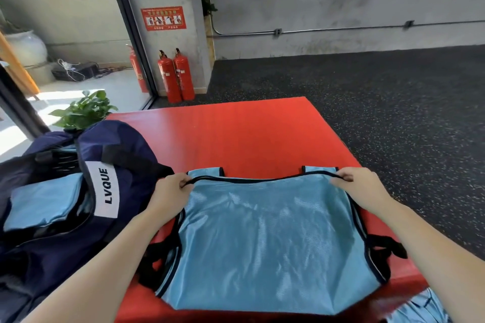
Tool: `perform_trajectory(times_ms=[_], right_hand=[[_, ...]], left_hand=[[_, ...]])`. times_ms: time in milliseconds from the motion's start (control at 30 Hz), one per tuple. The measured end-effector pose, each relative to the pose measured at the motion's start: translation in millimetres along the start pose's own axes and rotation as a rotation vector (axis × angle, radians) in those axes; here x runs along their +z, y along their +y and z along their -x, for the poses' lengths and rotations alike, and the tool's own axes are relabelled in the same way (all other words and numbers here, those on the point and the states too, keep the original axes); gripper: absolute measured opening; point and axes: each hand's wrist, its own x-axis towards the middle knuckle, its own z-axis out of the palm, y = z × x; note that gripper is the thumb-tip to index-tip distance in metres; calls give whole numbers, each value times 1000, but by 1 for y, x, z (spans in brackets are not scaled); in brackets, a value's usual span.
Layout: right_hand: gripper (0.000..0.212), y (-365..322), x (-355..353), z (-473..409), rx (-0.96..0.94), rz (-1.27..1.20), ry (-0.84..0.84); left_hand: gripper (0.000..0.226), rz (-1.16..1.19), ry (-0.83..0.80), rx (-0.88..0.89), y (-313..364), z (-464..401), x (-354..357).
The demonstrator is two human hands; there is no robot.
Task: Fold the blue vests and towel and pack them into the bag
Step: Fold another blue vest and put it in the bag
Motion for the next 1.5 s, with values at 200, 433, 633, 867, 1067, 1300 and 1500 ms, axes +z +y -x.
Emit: perform_trajectory(times_ms=[200, 433, 633, 867, 1067, 1300, 1500], right_hand=[[6, -16, -15, 1, -25, -146, 111], [5, -19, 0, -25, 8, -107, 126], [7, -2, 15, -33, 53, -10, 62], [46, -23, 9, -10, 5, 119, 56], [49, -91, 53, 73, -160, 124, -92], [102, -81, 95, 135, -255, 482, -170], [116, -31, 65, 140, -116, 607, -120]], left_hand=[[14, 113, 132, -32, 13, 0, -18], [5, 185, 167, -83, 20, -24, -3], [20, 116, 70, -111, 1, -31, 16], [33, -75, 40, 44, 6, -15, 12], [36, -23, -104, 280, 46, 56, 38], [62, -272, -249, 274, 49, 121, 63], [94, -411, -188, 220, -9, 129, 29]])
